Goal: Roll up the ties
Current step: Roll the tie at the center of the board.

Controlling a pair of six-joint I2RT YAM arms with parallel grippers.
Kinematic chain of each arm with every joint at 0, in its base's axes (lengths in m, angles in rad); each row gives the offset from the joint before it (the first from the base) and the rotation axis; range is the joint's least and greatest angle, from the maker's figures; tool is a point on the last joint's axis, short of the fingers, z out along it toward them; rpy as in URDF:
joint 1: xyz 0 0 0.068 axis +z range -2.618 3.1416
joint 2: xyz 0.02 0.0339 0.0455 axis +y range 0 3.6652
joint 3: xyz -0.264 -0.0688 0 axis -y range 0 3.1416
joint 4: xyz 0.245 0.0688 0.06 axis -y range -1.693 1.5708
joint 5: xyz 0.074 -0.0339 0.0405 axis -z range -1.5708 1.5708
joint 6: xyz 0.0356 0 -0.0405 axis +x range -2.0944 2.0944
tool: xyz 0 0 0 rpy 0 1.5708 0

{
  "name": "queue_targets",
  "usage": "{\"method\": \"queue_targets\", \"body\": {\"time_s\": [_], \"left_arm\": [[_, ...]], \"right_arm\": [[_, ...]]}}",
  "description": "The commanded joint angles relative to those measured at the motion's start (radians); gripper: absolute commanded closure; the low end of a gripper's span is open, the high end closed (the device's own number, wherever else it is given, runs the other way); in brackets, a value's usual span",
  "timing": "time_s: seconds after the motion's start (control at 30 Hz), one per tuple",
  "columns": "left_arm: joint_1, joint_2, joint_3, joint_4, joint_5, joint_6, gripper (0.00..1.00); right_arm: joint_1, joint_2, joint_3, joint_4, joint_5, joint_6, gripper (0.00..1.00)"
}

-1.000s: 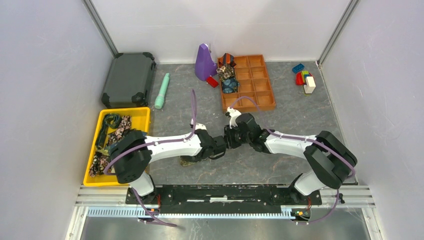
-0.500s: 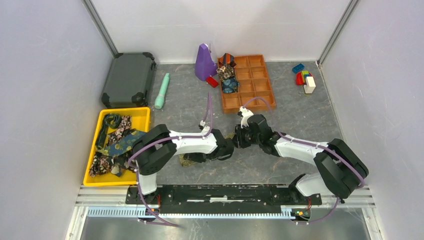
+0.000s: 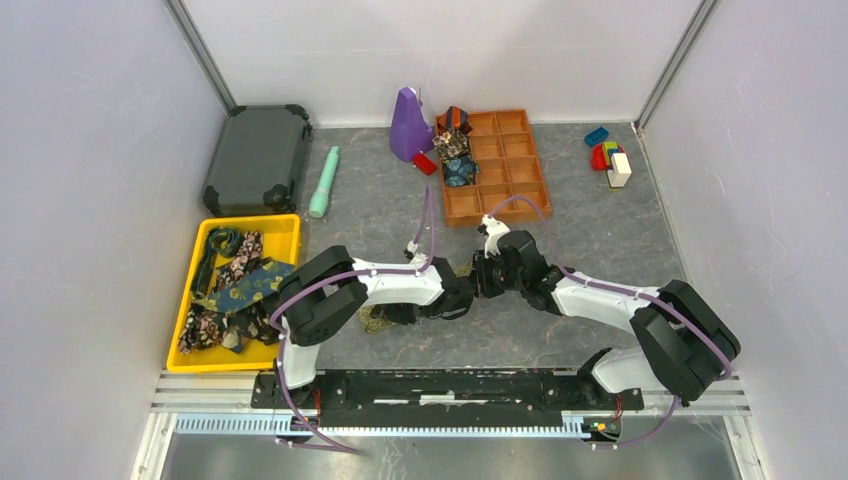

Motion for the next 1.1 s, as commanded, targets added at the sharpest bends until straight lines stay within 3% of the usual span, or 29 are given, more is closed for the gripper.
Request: {"method": "queue_targets", "body": {"time_s": [0.0,0.2,0.8,1.07], "left_arm": [[-0.007,0.004,0.025,0.109,0.026,-0.015,0.65],[-0.007,-0.045,0.026,0.109,0.026,-0.020,0.53],[-0.006,-0.246,-0.002,0.081,0.004,-0.036,0.38],[-0.001,-0.475,-0.138,0.141,0.016,-0.026,0.35]], "right_arm": [[-0.003,-0.025,-0.008,0.022,-0.009,-0.015,0.74],[-0.003,-0.028,0.001,0.019,-0.019,-0.011,0.74],[0.006,-0.025,0.068,0.007,-0.047,0.013,0.73],[0.084,0.003,0.135,-0.001,-0.041,0.022,0.70]]}}
